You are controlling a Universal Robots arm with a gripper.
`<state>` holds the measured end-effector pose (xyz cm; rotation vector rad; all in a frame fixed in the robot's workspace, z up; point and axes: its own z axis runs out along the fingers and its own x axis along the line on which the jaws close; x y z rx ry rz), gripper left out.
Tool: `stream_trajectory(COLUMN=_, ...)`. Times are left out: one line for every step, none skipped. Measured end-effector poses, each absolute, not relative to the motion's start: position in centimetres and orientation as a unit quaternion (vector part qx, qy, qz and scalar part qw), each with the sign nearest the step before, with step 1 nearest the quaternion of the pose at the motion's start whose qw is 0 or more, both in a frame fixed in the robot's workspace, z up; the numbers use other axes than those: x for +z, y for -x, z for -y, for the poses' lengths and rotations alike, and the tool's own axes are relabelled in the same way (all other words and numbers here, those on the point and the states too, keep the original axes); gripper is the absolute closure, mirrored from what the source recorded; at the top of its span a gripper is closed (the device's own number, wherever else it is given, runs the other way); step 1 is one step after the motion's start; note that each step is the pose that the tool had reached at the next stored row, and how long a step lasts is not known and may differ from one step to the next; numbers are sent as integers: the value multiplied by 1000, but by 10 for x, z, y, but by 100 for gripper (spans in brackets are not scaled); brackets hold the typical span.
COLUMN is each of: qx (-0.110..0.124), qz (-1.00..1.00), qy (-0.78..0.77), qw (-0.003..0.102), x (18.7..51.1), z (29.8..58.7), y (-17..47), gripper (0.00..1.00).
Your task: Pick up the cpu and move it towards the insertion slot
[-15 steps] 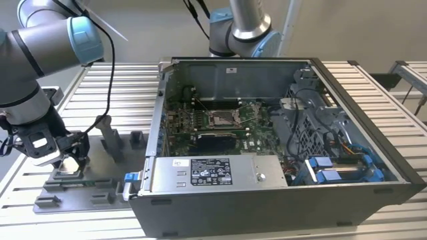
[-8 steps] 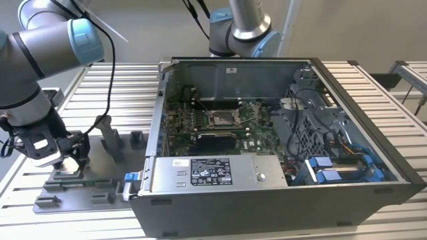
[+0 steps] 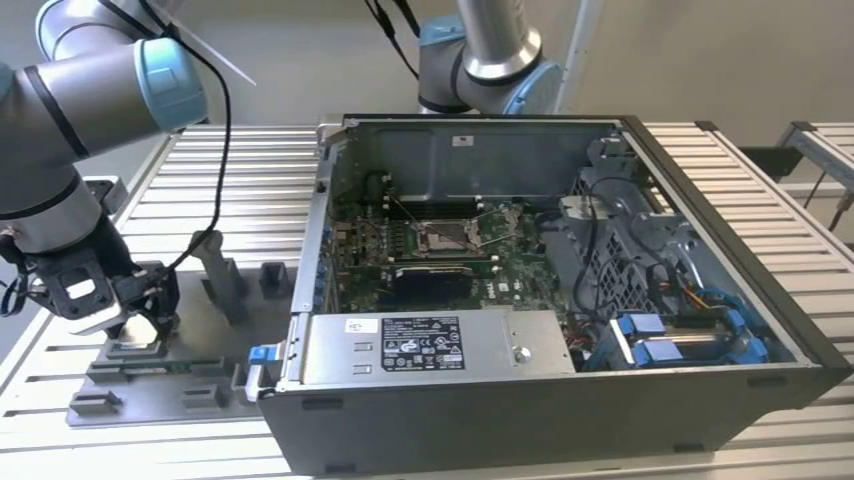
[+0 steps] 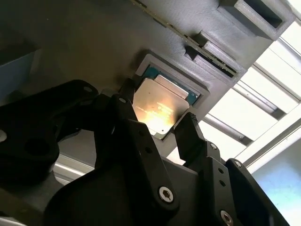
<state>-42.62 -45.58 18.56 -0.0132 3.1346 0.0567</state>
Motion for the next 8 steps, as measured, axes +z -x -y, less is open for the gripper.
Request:
stream_trajectory(qx=18, qz=-1000, qy=4, qw=3, x=186, z=456, y=426, gripper=0)
stream_trajectory(qx=18, qz=-1000, qy=4, qw=3, x=186, z=456, y=426, gripper=0)
stream_trajectory(qx=18, qz=-1000, qy=4, qw=3, x=186, z=456, y=426, gripper=0)
stream_trajectory(qx=18, qz=-1000, qy=4, qw=3, x=186, z=456, y=426, gripper=0)
stream_trajectory(qx=18, qz=-1000, qy=4, qw=3, x=186, z=456, y=426, gripper=0)
stream_trajectory(qx=18, qz=-1000, qy=4, qw=3, x=186, z=456, y=427, gripper=0)
stream_trajectory(qx=18, qz=-1000, qy=4, qw=3, x=186, z=456, y=427, gripper=100)
stream_trajectory(qx=18, qz=-1000, qy=4, qw=3, x=186, z=456, y=427, gripper=100)
